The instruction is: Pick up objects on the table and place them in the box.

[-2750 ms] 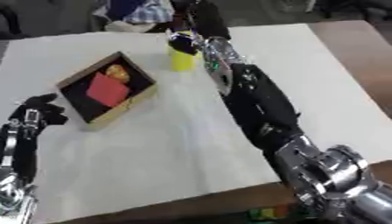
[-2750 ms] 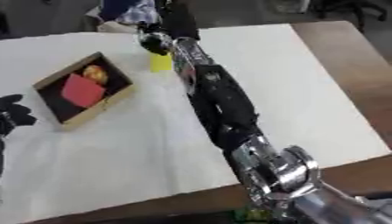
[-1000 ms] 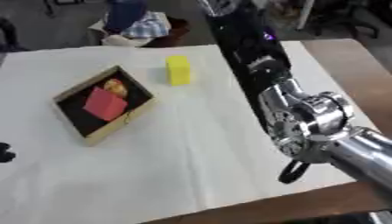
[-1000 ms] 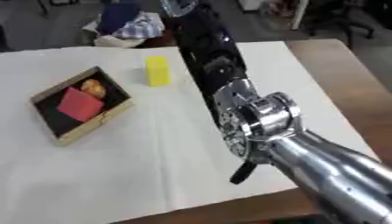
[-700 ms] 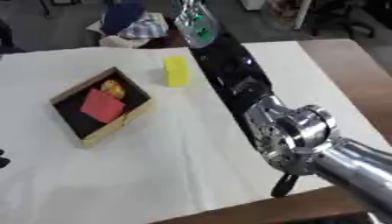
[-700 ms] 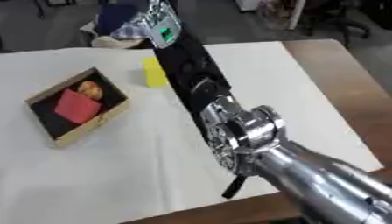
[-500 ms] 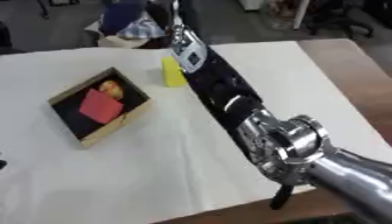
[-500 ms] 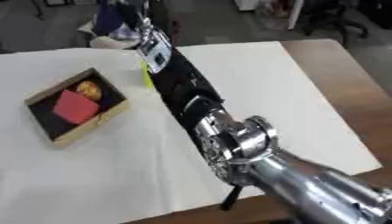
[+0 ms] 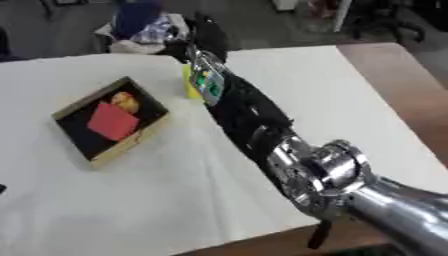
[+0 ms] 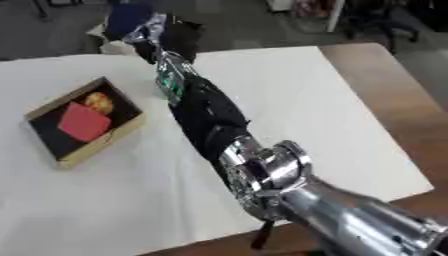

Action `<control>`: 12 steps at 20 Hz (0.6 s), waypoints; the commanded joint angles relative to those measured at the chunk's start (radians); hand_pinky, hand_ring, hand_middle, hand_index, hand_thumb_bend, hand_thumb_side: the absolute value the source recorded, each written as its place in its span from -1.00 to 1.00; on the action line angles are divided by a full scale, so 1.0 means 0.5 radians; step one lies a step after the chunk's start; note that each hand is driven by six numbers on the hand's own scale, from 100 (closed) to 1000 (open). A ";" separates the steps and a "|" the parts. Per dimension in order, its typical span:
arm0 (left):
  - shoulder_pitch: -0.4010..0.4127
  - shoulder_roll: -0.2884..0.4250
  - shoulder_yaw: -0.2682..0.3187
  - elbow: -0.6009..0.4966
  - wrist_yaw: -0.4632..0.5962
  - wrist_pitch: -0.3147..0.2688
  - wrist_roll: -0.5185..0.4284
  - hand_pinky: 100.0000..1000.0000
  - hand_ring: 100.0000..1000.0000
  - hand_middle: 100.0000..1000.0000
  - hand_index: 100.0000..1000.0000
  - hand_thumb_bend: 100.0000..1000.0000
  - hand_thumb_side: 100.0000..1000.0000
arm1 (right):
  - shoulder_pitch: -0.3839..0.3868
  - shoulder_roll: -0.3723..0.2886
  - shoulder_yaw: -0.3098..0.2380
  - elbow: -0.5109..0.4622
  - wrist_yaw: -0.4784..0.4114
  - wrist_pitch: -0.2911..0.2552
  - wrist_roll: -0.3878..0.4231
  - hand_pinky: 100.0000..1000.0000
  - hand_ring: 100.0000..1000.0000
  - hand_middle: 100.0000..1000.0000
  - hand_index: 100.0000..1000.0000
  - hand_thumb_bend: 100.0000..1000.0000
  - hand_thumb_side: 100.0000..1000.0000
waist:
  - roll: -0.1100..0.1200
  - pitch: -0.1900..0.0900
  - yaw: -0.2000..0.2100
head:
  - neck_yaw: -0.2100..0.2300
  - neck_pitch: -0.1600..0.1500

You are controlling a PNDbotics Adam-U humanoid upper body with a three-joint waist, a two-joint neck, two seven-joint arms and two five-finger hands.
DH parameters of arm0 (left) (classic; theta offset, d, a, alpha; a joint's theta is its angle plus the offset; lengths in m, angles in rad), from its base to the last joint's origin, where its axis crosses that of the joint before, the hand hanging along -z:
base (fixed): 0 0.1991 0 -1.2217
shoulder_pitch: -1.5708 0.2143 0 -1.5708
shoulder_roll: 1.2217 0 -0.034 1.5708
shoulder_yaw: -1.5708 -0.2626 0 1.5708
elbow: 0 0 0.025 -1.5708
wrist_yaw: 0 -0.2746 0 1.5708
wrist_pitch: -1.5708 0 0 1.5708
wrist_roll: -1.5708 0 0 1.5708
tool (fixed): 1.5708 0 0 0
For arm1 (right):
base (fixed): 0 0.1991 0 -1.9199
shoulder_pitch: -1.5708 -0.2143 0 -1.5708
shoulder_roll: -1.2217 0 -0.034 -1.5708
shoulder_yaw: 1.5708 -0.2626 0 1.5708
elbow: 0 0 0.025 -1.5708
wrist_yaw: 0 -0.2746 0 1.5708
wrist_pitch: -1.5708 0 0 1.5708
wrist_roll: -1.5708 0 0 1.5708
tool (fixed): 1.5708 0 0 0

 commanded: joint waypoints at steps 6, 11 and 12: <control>-0.017 0.006 0.001 -0.032 0.006 -0.002 -0.007 0.17 -0.05 -0.05 0.45 -1.00 0.80 | 0.035 0.037 -0.018 -0.015 0.214 0.112 0.157 0.81 0.83 0.86 1.00 -1.00 0.47 | 0.045 0.004 -0.013 | -0.002 0.020; -0.018 0.004 0.001 -0.034 0.006 -0.003 -0.007 0.17 -0.05 -0.06 0.45 -1.00 0.80 | 0.085 0.074 -0.028 -0.031 0.241 0.129 0.204 0.80 0.83 0.84 1.00 -1.00 0.50 | 0.045 0.005 -0.017 | -0.003 0.027; -0.019 0.003 0.001 -0.034 0.006 -0.003 -0.007 0.17 -0.05 -0.06 0.45 -1.00 0.80 | 0.094 0.082 -0.030 -0.035 0.241 0.130 0.209 0.80 0.83 0.84 1.00 -1.00 0.51 | 0.045 0.005 -0.017 | -0.002 0.028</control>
